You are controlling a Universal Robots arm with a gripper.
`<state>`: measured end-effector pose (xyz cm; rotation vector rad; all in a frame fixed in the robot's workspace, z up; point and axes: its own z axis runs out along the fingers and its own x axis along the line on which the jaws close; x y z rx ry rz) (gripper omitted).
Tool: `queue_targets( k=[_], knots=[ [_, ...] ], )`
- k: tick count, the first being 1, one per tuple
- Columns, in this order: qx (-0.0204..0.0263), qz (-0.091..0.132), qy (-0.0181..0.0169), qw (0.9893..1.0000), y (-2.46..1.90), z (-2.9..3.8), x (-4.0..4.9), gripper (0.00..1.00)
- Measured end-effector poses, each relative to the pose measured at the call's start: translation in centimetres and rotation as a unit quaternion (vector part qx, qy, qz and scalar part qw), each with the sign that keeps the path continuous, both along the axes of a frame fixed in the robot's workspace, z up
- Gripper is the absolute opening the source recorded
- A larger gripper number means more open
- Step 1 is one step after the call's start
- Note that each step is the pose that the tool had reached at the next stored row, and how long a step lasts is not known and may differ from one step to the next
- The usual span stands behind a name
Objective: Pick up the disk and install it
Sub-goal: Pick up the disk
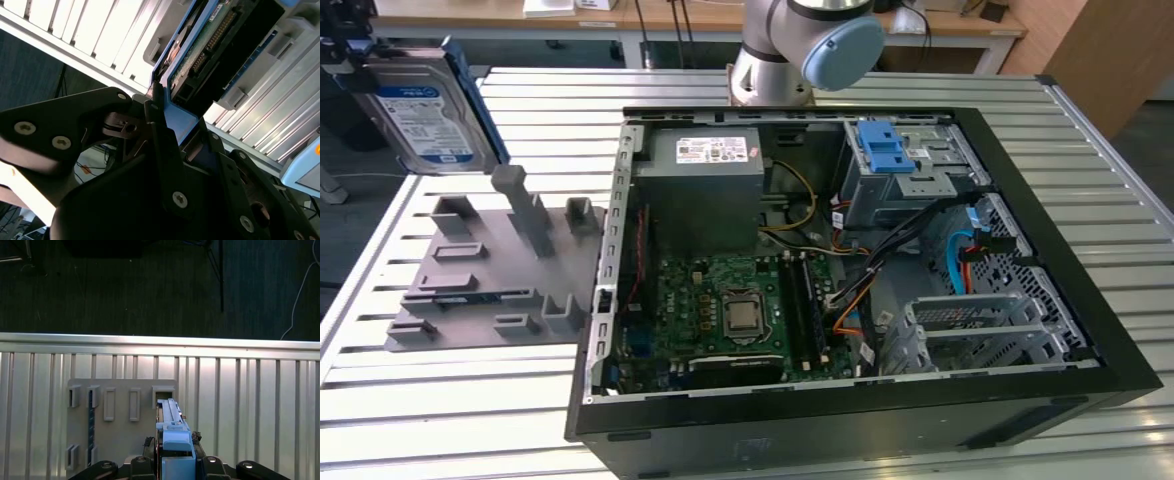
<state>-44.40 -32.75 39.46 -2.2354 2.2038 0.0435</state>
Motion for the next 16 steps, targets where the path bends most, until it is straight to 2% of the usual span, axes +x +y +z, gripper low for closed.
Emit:
queue_targets(
  k=[16],
  knots=[
    [-0.0001, 0.0, -0.0002, 1.0, 0.0, 1.06, 0.0, 0.36]
  ],
)
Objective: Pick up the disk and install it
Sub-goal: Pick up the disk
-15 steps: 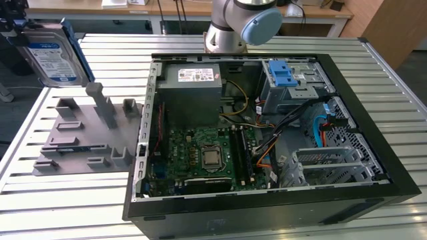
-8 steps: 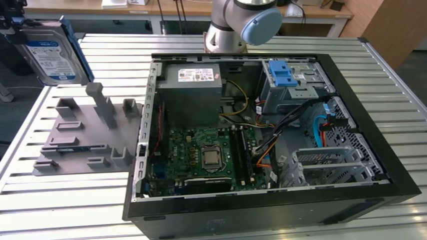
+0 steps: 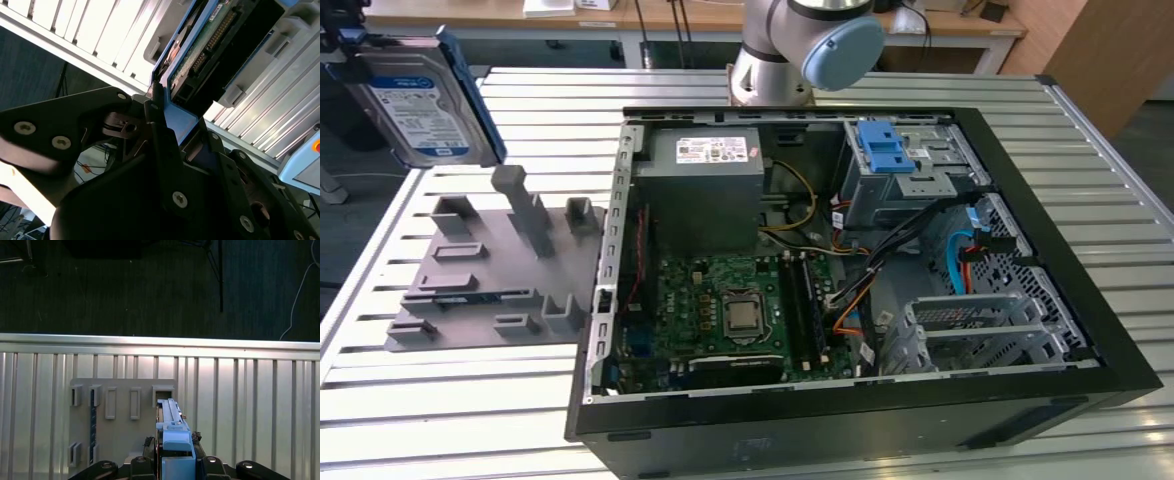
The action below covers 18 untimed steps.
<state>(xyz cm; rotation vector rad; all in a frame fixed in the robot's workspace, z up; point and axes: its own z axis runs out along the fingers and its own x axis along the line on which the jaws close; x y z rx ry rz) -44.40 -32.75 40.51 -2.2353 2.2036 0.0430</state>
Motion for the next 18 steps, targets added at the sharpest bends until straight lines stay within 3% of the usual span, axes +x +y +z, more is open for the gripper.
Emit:
queue_targets(
  k=[18],
  knots=[
    [0.0, 0.0, -0.0001, 1.0, 0.0, 1.45, 0.0, 0.36]
  ],
)
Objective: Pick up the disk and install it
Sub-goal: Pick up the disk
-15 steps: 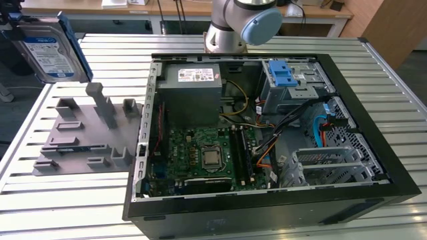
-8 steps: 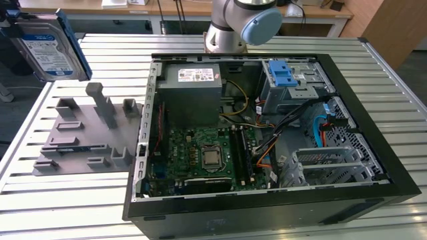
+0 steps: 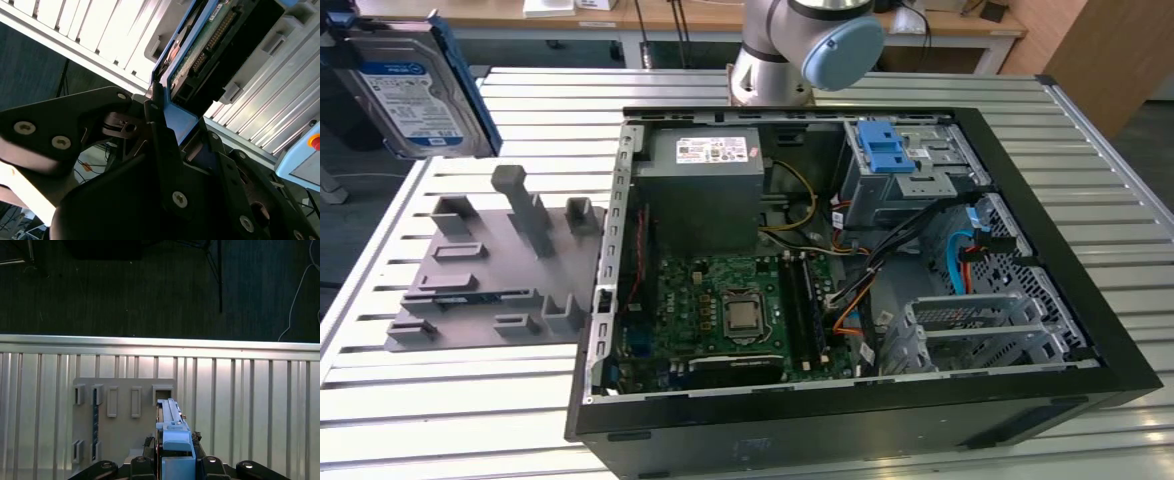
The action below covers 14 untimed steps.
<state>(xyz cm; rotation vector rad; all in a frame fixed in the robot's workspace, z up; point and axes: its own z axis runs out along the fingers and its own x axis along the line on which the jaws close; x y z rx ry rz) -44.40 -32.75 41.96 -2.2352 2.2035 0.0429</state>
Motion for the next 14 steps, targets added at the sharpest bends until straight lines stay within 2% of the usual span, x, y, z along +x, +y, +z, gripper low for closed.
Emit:
queue_targets(
  k=[14],
  knots=[
    [0.0, 0.0, -0.0001, 1.0, 0.0, 1.21, 0.0, 0.36]
  ],
)
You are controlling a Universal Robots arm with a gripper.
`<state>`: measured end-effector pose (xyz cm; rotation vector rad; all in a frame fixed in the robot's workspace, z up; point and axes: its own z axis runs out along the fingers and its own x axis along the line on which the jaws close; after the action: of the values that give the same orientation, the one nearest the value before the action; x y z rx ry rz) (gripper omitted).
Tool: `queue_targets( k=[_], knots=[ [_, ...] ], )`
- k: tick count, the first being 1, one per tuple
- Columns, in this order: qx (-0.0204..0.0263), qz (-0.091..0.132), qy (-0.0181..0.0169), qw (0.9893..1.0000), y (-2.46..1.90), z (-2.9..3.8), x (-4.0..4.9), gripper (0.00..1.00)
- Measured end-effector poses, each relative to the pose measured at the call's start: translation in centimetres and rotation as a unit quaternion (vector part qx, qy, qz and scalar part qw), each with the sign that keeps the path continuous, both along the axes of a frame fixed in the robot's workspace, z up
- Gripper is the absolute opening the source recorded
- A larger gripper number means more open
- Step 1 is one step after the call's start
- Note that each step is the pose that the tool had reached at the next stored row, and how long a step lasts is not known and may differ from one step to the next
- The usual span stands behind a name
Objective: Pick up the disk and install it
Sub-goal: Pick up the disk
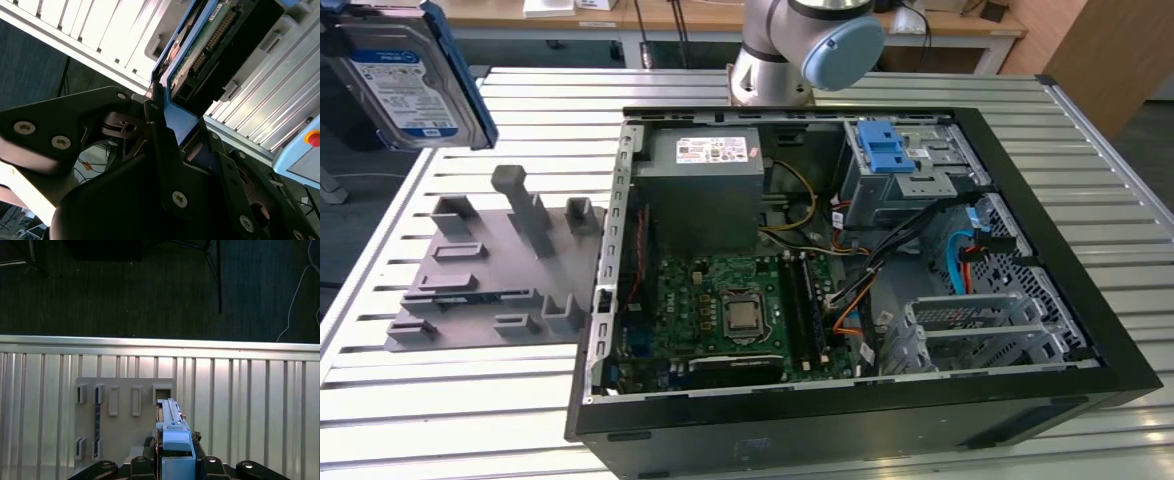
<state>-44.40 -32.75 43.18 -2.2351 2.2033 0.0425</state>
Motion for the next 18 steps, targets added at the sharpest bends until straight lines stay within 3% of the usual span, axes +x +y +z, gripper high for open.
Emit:
queue_targets(
  k=[18],
  knots=[
    [0.0, 0.0, -0.0003, 1.0, 0.0, 1.83, 0.0, 0.36]
  ],
)
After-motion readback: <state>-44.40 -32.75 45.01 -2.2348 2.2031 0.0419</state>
